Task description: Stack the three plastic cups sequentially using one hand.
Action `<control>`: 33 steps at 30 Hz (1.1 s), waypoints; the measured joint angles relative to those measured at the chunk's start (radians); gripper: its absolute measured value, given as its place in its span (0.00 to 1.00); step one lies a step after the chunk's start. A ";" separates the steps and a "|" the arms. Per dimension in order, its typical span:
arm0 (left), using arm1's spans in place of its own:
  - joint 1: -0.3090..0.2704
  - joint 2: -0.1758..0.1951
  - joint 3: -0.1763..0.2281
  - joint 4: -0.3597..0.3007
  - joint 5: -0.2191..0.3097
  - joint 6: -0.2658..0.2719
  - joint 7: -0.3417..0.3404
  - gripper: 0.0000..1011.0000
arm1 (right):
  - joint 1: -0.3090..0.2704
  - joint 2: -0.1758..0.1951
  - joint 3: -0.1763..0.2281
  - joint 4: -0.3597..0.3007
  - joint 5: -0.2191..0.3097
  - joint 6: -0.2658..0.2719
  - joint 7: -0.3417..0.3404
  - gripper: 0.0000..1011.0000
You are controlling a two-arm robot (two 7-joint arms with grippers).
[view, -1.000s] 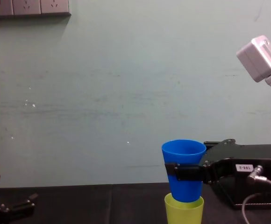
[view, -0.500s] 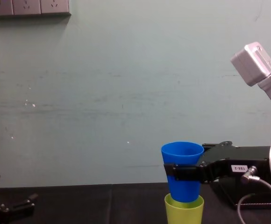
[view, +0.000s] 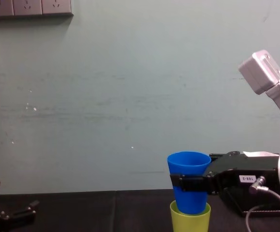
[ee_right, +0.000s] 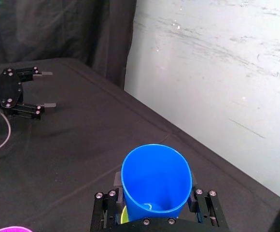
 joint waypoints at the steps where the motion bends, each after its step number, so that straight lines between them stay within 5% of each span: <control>1: 0.000 0.000 0.000 0.000 0.000 0.000 0.000 1.00 | 0.000 0.000 -0.001 0.001 0.000 -0.001 0.000 0.72; 23: 0.000 0.000 0.000 0.000 0.000 0.000 0.000 1.00 | -0.001 0.000 -0.011 0.031 0.006 -0.019 0.018 0.73; 33: 0.000 0.000 0.000 0.000 0.000 0.000 0.000 1.00 | -0.001 0.000 -0.009 0.029 0.006 -0.017 0.016 0.99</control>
